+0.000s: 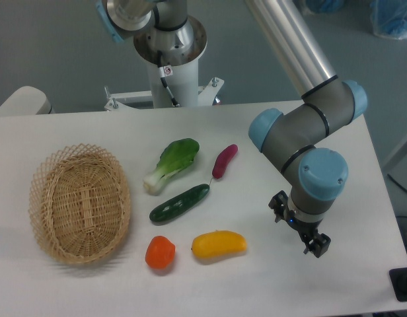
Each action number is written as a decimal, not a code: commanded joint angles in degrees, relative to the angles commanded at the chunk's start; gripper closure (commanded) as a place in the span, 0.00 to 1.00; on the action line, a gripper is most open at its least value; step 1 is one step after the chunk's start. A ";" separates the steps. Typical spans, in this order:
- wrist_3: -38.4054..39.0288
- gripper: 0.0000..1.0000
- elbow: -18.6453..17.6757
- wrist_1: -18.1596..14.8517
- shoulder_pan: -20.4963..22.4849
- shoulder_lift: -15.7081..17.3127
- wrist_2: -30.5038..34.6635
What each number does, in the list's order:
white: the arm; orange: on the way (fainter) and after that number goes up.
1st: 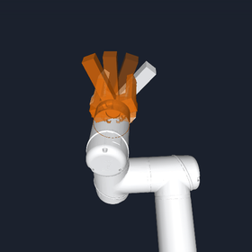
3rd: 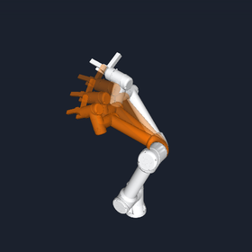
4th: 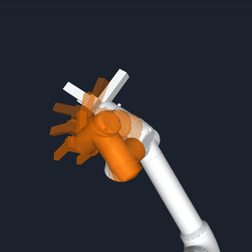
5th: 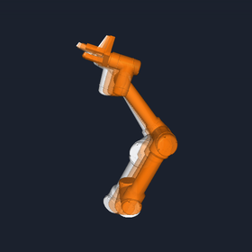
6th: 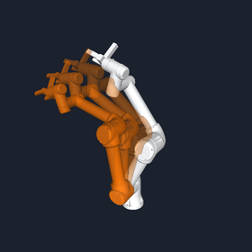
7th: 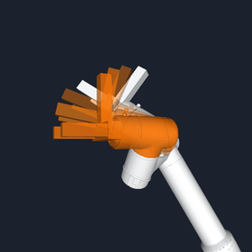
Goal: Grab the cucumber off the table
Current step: 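Move the open gripper over the green cucumber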
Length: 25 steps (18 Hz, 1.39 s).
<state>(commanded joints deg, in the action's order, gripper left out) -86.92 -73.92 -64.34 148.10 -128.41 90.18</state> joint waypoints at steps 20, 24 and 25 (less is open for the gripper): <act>2.46 0.00 -7.64 -0.44 -3.07 5.18 -0.79; 7.46 0.00 -12.20 -0.18 -5.79 7.64 -0.62; 7.99 0.00 -13.44 -0.18 -6.41 8.43 -0.62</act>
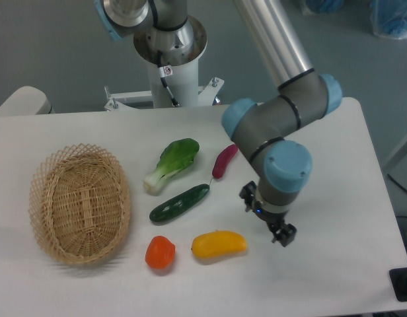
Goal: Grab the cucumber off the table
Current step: 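Move the open gripper over the green cucumber, then lower the gripper and close it around the cucumber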
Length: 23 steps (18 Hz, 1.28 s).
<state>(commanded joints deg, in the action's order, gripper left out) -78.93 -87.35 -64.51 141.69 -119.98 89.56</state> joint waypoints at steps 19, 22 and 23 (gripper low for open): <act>13.19 0.00 -13.99 9.49 -6.42 4.05 0.62; 13.19 0.00 -13.99 10.10 -6.95 3.70 1.66; 13.54 0.00 -14.07 10.37 -7.12 3.61 2.37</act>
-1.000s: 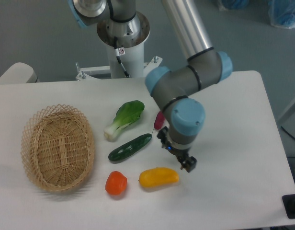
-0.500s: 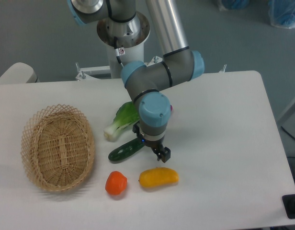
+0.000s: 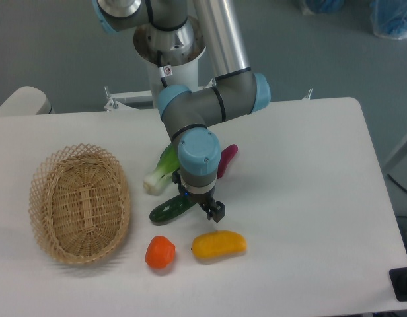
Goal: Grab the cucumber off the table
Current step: 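Lower the gripper and close it around the cucumber, then lift the held cucumber and carry it away from the vegetables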
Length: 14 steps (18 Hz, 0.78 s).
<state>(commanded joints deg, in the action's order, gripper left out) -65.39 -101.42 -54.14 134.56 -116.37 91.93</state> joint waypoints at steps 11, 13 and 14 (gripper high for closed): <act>2.73 0.43 -0.70 0.53 -0.88 -0.44 1.32; 2.73 0.43 -0.70 0.53 -0.79 -0.44 1.24; 2.82 0.44 -0.62 0.53 -0.79 -0.53 1.32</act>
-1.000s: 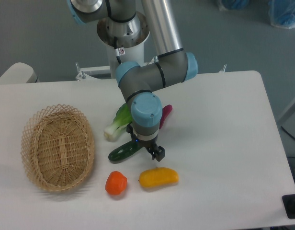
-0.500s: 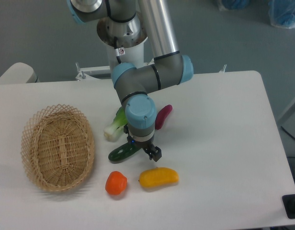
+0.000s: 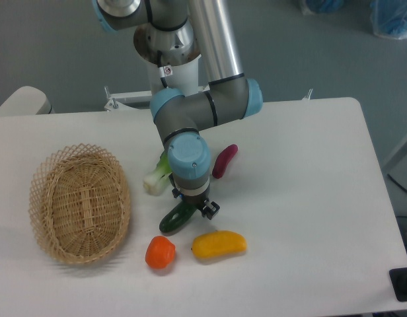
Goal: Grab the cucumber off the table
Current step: 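Lift the held cucumber and carry it away from the vegetables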
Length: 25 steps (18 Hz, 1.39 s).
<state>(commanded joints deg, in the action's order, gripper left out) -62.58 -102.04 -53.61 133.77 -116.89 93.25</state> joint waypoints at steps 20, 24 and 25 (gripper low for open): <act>-15.73 0.84 8.51 -4.56 10.19 0.09 -0.88; -15.73 0.85 15.63 -8.69 11.42 -3.24 -0.88; -16.08 0.86 17.12 -9.48 12.21 -4.12 -0.97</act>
<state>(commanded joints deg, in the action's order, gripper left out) -78.66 -84.92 -63.10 145.98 -121.02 92.29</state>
